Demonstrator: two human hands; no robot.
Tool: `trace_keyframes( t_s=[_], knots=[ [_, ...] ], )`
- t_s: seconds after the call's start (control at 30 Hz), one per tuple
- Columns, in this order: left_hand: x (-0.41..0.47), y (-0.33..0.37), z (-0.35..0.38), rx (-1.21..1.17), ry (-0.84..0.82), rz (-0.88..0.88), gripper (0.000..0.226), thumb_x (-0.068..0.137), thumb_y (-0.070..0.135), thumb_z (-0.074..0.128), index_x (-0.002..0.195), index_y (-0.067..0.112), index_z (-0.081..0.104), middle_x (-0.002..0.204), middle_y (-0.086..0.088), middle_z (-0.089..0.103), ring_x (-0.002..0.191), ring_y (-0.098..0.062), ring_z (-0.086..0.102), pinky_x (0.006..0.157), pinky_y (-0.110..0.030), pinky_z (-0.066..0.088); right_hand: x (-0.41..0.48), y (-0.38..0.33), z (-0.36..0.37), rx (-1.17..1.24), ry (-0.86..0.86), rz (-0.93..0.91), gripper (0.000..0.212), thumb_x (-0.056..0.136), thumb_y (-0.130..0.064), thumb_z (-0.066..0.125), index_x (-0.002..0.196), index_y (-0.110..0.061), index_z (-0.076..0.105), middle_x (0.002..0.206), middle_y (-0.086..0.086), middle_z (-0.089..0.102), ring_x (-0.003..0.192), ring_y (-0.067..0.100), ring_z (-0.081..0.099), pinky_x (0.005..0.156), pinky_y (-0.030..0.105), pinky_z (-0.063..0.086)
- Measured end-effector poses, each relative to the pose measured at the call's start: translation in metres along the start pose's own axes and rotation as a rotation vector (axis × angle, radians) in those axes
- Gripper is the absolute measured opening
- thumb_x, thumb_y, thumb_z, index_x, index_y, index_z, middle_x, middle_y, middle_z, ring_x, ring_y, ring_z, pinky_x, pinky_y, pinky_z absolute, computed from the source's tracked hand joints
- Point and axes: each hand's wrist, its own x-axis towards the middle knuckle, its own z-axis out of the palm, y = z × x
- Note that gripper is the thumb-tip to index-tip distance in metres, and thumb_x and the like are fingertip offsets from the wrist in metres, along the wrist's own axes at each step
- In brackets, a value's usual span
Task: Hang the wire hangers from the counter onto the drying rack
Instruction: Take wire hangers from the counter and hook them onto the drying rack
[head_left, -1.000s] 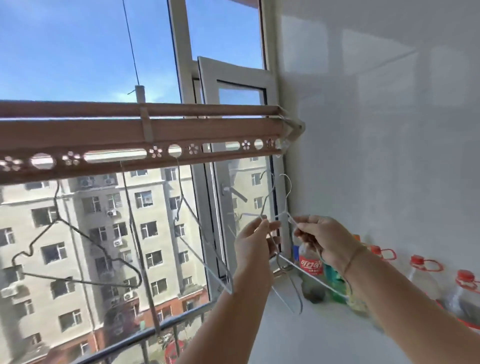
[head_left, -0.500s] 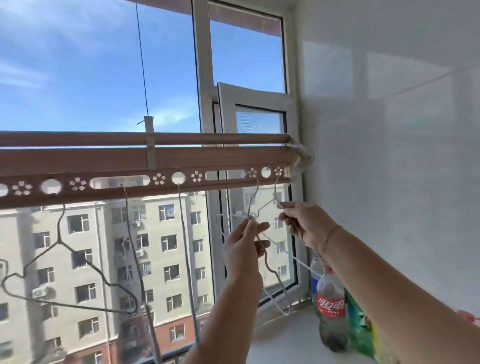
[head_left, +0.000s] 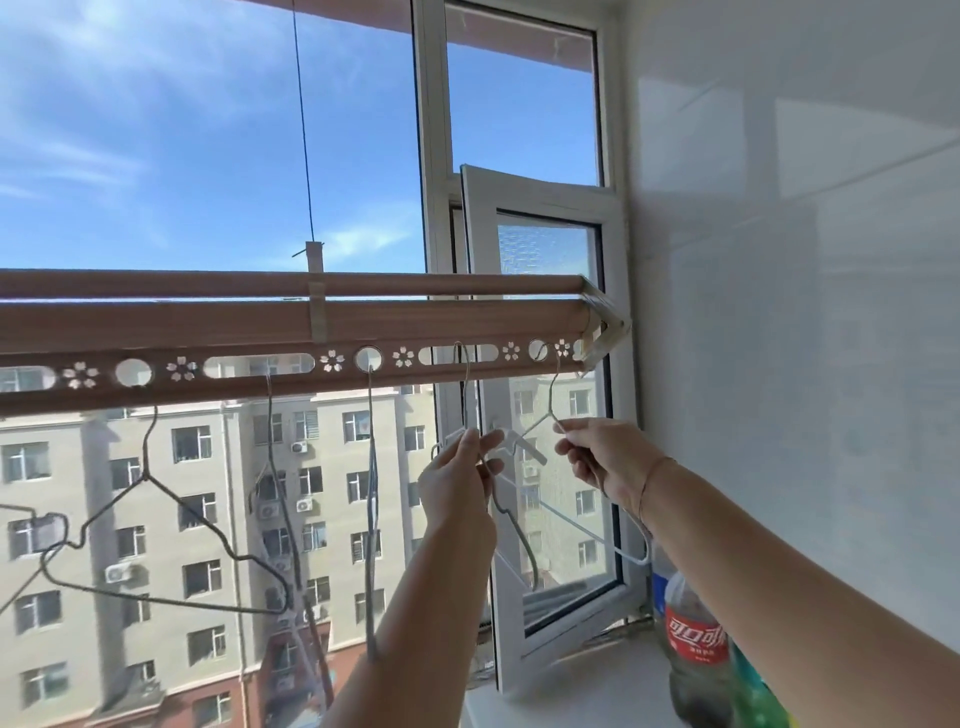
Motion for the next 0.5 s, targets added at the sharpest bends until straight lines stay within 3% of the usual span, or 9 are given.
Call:
trace_keyframes(
  t_s=[0.17,0.4,0.5],
  knots=[
    [0.012,0.003,-0.003,0.028,0.004,-0.007,0.024,0.093,0.017,0.057,0.111,0.004,0.065,0.085,-0.003,0.073,0.046,-0.007,0.053,0.043,-0.014,0.039,0.006,0.002,0.005,0.037,0.005,0.016,0.025,0.091,0.008,0.040,0.103,0.003,0.061,0.068,0.009,0.054,0.055,0.009,0.044,0.038,0.012,0.040],
    [0.017,0.005,-0.005,0.106,0.001,-0.039,0.025,0.092,0.017,0.057,0.112,0.004,0.065,0.089,-0.004,0.074,0.042,-0.006,0.047,0.042,-0.014,0.035,0.012,-0.001,0.008,0.003,0.033,0.027,0.026,0.091,0.007,0.040,0.107,0.001,0.059,0.068,0.007,0.055,0.055,0.008,0.045,0.039,0.012,0.039],
    [0.013,0.005,-0.004,0.121,-0.014,-0.074,0.024,0.093,0.017,0.056,0.108,0.002,0.067,0.073,0.000,0.074,0.035,-0.003,0.044,0.037,-0.013,0.033,0.010,0.002,0.005,0.016,0.038,0.043,0.026,0.092,0.007,0.039,0.107,0.003,0.059,0.068,0.008,0.055,0.056,0.008,0.045,0.037,0.011,0.040]
  ],
)
